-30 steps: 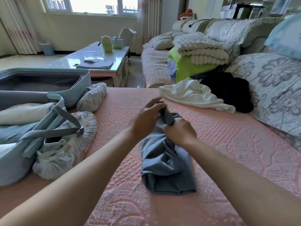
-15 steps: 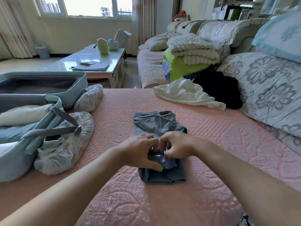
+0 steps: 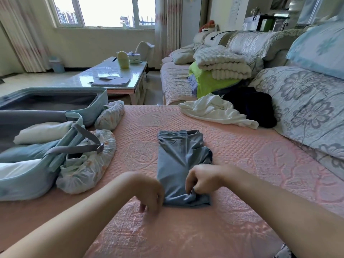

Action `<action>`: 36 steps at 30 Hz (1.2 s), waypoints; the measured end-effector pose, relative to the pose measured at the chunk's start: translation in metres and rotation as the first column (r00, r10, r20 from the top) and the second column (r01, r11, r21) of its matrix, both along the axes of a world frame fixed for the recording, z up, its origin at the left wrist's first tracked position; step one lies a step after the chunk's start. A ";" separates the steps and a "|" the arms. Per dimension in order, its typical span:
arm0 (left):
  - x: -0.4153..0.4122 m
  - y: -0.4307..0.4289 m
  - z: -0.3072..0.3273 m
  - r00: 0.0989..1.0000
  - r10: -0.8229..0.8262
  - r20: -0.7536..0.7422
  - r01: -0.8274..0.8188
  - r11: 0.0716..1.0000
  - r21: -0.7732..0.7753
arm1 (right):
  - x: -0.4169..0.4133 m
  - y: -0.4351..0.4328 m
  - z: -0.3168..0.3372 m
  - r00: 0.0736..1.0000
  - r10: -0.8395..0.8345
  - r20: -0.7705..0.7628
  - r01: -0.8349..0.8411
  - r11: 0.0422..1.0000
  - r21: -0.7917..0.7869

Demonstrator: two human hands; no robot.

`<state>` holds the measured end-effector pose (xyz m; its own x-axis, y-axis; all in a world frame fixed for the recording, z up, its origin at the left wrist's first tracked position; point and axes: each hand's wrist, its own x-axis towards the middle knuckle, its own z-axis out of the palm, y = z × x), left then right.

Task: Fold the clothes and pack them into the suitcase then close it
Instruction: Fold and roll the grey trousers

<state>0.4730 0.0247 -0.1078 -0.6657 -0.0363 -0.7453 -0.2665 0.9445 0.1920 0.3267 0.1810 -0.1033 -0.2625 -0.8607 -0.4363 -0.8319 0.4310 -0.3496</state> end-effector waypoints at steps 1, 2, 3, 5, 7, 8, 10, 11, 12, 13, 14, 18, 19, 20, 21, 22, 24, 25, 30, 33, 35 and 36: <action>-0.002 -0.002 0.000 0.994 0.041 0.102 -0.048 0.997 0.068 | -0.001 -0.004 0.003 0.996 -0.068 0.054 0.070 0.997 -0.028; -0.007 -0.006 0.002 0.990 0.080 0.115 -0.094 0.989 0.117 | -0.005 -0.009 0.006 0.987 -0.137 0.080 0.144 0.985 -0.091; -0.013 -0.012 0.005 0.989 0.134 0.060 -0.142 0.976 0.162 | -0.011 -0.016 0.009 0.981 -0.186 0.060 0.194 0.966 -0.171; -0.029 -0.026 0.011 0.938 0.307 -0.160 -0.251 0.921 0.297 | -0.026 -0.033 0.012 0.964 -0.251 -0.084 0.213 0.923 -0.322; -0.045 -0.038 0.007 0.771 0.453 -0.448 -0.303 0.879 0.368 | -0.040 -0.051 0.009 0.930 -0.317 -0.184 0.215 0.878 -0.429; -0.052 -0.042 0.000 0.667 0.455 -0.590 -0.313 0.890 0.333 | -0.046 -0.061 0.006 0.918 -0.345 -0.195 0.223 0.857 -0.465; -0.064 -0.047 -0.018 0.542 0.339 -0.769 -0.347 0.924 0.163 | -0.057 -0.082 -0.001 0.896 -0.381 -0.227 0.223 0.830 -0.511; -0.068 -0.046 -0.023 0.542 0.274 -0.794 -0.352 0.933 0.082 | -0.062 -0.093 -0.004 0.887 -0.390 -0.248 0.218 0.826 -0.521; -0.069 -0.044 -0.026 0.590 0.213 -0.779 -0.339 0.941 0.001 | -0.067 -0.105 -0.008 0.879 -0.395 -0.266 0.213 0.825 -0.523; -0.071 -0.043 -0.031 0.648 0.155 -0.746 -0.312 0.947 -0.074 | -0.072 -0.118 -0.012 0.876 -0.392 -0.281 0.207 0.831 -0.516; -0.072 -0.044 -0.035 0.692 0.104 -0.715 -0.283 0.949 -0.136 | -0.076 -0.130 -0.017 0.874 -0.380 -0.302 0.195 0.844 -0.499; -0.070 -0.058 -0.056 0.756 0.121 -0.644 -0.273 0.951 -0.142 | -0.089 -0.172 -0.041 0.817 -0.339 -0.466 0.155 0.908 -0.389; -0.070 -0.063 -0.060 0.755 0.115 -0.646 -0.266 0.954 -0.142 | -0.092 -0.178 -0.046 0.791 -0.339 -0.510 0.153 0.915 -0.373; -0.070 -0.068 -0.064 0.752 0.092 -0.653 -0.250 0.956 -0.153 | -0.095 -0.183 -0.051 0.771 -0.352 -0.531 0.155 0.912 -0.379; -0.070 -0.071 -0.066 0.751 0.061 -0.657 -0.228 0.958 -0.172 | -0.098 -0.186 -0.053 0.765 -0.380 -0.519 0.167 0.896 -0.410; -0.069 -0.073 -0.069 0.753 0.033 -0.657 -0.207 0.960 -0.189 | -0.101 -0.189 -0.053 0.766 -0.424 -0.483 0.189 0.867 -0.462; -0.067 -0.074 -0.075 0.765 0.017 -0.643 -0.187 0.962 -0.197 | -0.110 -0.194 -0.048 0.746 -0.539 -0.391 0.244 0.768 -0.593; -0.066 -0.074 -0.077 0.777 0.025 -0.629 -0.187 0.963 -0.192 | -0.116 -0.196 -0.044 0.719 -0.598 -0.354 0.273 0.712 -0.647; -0.069 -0.077 -0.071 0.779 0.105 -0.617 -0.234 0.964 -0.130 | -0.148 -0.185 -0.050 0.744 -0.626 -0.234 0.436 0.720 -0.539; -0.087 -0.088 -0.061 0.621 0.222 -0.752 -0.326 0.945 0.010 | -0.151 -0.164 -0.058 0.839 -0.521 -0.156 0.376 0.763 -0.525; -0.103 -0.098 -0.055 0.520 0.198 -0.831 -0.358 0.934 -0.002 | -0.149 -0.152 -0.053 0.863 -0.498 -0.084 0.355 0.715 -0.603; -0.113 -0.104 -0.053 0.462 0.147 -0.874 -0.358 0.933 -0.032 | -0.148 -0.145 -0.049 0.867 -0.494 -0.068 0.346 0.694 -0.631</action>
